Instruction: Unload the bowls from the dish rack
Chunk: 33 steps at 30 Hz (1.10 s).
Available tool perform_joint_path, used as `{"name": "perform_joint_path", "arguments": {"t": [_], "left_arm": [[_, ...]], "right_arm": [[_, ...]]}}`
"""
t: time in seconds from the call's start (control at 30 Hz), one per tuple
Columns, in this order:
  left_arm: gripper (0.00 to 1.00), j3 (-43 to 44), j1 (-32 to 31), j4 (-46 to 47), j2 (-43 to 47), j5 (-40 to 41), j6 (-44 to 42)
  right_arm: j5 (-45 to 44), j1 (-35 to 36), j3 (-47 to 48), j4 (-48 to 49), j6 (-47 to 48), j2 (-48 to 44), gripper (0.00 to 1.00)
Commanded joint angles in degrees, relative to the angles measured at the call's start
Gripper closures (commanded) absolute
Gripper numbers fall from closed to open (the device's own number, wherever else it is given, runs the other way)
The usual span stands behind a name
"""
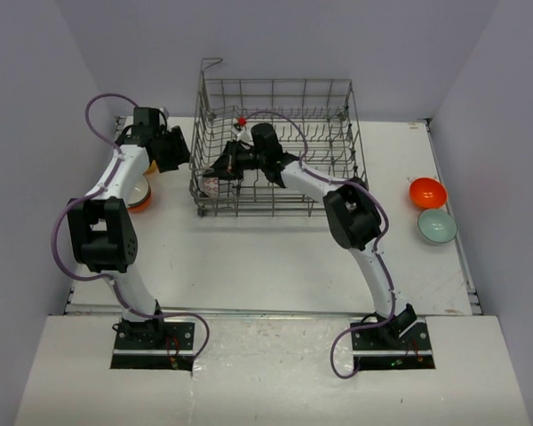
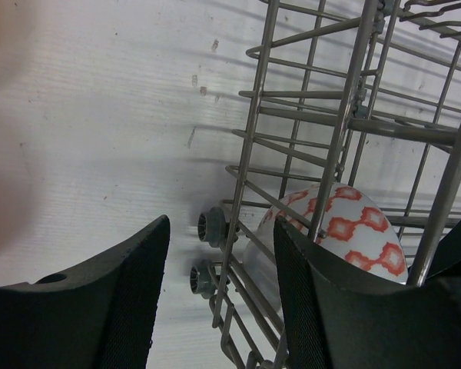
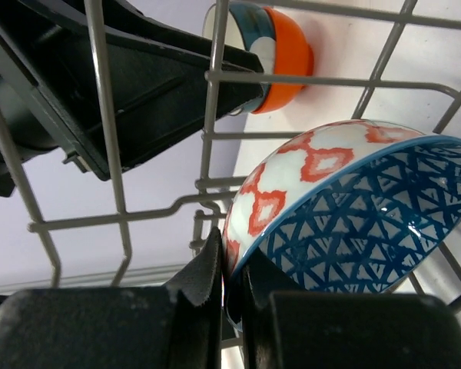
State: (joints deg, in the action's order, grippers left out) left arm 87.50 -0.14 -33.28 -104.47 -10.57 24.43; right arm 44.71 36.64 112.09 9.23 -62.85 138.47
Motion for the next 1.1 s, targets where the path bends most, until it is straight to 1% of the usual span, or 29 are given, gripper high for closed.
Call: {"name": "perform_joint_path", "arguments": {"t": [0.0, 0.03, 0.13, 0.17, 0.2, 0.27, 0.4, 0.47, 0.6, 0.73, 0.8, 0.87, 0.9, 0.93, 1.0, 1.07], "left_arm": [[0.42, 1.0, -1.6, -0.6, 0.8, -3.3, -1.0], [0.42, 1.0, -1.5, -0.6, 0.7, -3.2, -1.1], [0.42, 0.7, -1.3, -0.5, 0.5, -3.6, -1.1], [0.42, 0.7, -1.3, -0.5, 0.5, -3.5, -1.1], [0.42, 0.7, -1.2, -0.4, 0.5, -3.4, -1.1], [0.41, 1.0, -1.2, -0.4, 0.4, -3.4, -1.1], [0.41, 2.2, -1.1, -0.6, -0.1, -3.1, -1.0], [0.41, 2.8, -1.0, -0.6, -0.4, -3.1, -0.9], [0.41, 3.6, -1.1, -0.5, -1.1, -3.4, -0.3], [0.41, 4.6, -1.0, -0.6, -1.2, -3.1, 0.0], [0.41, 5.0, -1.1, -0.7, -1.4, -3.4, 0.0], [0.41, 4.9, -1.0, -0.4, -1.2, -3.4, -0.2], [0.41, 5.1, -1.0, -0.2, -1.1, -3.2, -0.6], [0.41, 5.3, -1.0, -0.3, -1.0, -3.0, -0.7], [0.41, 5.7, -0.8, -0.3, -1.1, -1.9, -0.7], [0.41, 7.1, -0.3, -0.5, -1.7, -1.6, -0.6]], "right_arm": [[4.3, -0.3, -4.0, 10.0, -6.0, -1.4, 1.0], [5.6, -0.3, -4.8, 13.6, -8.4, -2.1, 1.0], [7.0, -0.4, -5.0, 19.2, -12.9, -3.3, 1.0], [7.7, -0.5, -4.1, 19.2, -13.3, -3.7, 1.0], [8.0, -0.6, -2.9, 18.1, -13.2, -4.0, 1.0], [8.3, -0.7, 1.7, 12.6, -10.7, -4.4, 1.0], [9.1, -1.6, 7.1, 8.0, -9.6, -4.5, 1.0], [9.7, -2.2, 11.1, 3.2, -7.6, -3.7, 1.0], [10.1, -3.9, 11.7, 1.6, -7.2, -2.9, 1.0], [11.3, -6.9, 16.8, -4.8, -3.3, -0.7, 1.0], [11.7, -9.2, 17.6, -5.5, -2.1, -0.5, 1.0], [12.7, -10.8, 18.2, -6.2, -1.0, -0.7, 1.0], [13.0, -12.2, 20.3, -7.5, 1.7, -0.7, 1.0], [13.3, -12.9, 21.6, -11.1, 3.2, -0.8, 1.0], [14.4, -15.0, 23.2, -12.9, 5.4, -1.8, 1.0], [14.6, -16.4, 22.3, -14.5, 6.3, -4.3, 1.0]]}}
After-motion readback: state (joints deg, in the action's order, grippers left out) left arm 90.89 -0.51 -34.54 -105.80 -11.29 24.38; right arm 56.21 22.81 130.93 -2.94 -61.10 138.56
